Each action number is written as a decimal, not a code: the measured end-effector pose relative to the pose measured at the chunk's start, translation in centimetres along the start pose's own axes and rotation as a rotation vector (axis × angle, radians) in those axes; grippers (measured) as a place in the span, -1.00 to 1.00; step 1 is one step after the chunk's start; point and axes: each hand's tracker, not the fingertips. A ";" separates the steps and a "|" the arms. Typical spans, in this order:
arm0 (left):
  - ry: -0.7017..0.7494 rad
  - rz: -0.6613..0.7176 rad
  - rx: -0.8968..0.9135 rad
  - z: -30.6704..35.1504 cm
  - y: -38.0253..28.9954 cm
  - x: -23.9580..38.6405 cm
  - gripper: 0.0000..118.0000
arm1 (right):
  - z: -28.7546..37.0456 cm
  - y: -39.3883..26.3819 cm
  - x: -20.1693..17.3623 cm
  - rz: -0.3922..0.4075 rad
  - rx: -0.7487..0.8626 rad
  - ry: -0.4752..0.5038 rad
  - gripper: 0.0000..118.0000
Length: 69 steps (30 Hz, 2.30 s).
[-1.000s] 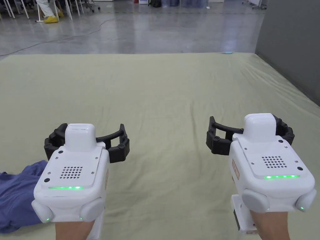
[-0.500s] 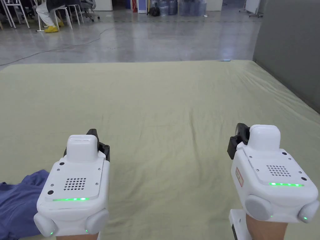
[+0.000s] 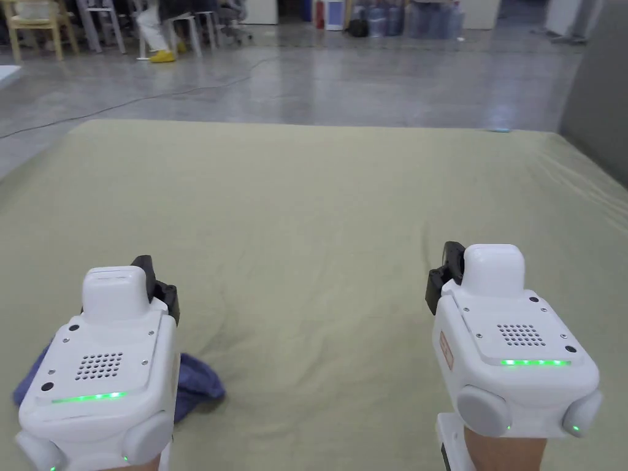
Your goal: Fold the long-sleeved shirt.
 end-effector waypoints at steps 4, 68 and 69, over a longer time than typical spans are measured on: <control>0.144 0.012 -0.040 1.2 -0.4 -5.9 -1.00 | -1.9 0.0 -7.3 -0.034 -0.014 0.195 -0.96; -0.847 -0.144 -0.837 -11.4 -6.8 41.5 0.39 | 4.0 -1.8 14.9 -0.201 -0.169 -0.273 -0.96; -0.844 -0.106 -0.847 -11.9 -6.5 40.8 1.00 | 4.0 -1.9 15.1 -0.202 -0.170 -0.272 -0.96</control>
